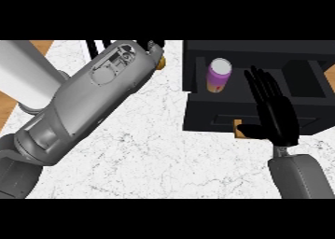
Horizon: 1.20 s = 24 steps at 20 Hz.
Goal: Pick up the can, place it into the drawer and close the drawer
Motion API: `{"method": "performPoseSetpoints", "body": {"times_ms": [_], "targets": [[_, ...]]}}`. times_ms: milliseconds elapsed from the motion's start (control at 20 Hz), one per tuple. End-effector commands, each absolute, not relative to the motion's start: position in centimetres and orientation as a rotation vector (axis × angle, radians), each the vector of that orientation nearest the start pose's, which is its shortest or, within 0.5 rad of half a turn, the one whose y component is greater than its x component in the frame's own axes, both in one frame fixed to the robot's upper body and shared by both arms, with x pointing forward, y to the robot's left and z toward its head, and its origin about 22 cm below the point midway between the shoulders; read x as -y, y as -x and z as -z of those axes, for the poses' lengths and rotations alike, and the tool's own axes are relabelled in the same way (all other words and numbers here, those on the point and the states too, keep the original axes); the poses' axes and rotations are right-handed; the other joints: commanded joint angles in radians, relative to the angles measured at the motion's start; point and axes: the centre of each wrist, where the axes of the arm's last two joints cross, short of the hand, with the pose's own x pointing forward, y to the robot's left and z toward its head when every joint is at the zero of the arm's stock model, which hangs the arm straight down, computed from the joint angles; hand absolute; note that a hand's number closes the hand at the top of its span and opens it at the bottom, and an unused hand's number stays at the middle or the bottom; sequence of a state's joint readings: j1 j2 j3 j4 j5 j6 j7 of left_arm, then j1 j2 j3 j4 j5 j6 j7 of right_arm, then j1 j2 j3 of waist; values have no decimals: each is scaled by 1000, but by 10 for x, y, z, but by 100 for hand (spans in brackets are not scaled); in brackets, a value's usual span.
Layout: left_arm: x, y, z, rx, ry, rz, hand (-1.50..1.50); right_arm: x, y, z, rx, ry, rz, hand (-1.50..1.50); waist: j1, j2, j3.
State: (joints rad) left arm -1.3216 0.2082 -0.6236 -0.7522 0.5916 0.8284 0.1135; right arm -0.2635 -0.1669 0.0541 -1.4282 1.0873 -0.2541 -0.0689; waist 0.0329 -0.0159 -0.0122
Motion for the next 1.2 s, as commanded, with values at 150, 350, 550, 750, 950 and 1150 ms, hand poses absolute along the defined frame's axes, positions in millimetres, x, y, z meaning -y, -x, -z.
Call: {"method": "performPoseSetpoints", "body": {"times_ms": [150,350,550,750,950,1150], "targets": [[-67,-413,-215,1767,-239,50,-150,233,-338,-8,1613,1149,-966,-150,24,15,13],[-84,-412,-214,1752,-245,26,-150,223,-337,15,1609,1197,-974,-150,22,19,13],[-98,-407,-221,1740,-230,54,-150,230,-368,-2,1628,1272,-932,-150,27,21,14],[-107,-395,-205,1732,-233,64,-150,218,-385,-2,1653,1298,-898,-150,38,23,14],[-109,-390,-213,1723,-225,60,-150,214,-408,-14,1665,1305,-863,-150,44,29,15],[-126,-385,-198,1719,-261,71,-150,224,-426,-37,1651,1365,-825,-150,49,31,14]]}}
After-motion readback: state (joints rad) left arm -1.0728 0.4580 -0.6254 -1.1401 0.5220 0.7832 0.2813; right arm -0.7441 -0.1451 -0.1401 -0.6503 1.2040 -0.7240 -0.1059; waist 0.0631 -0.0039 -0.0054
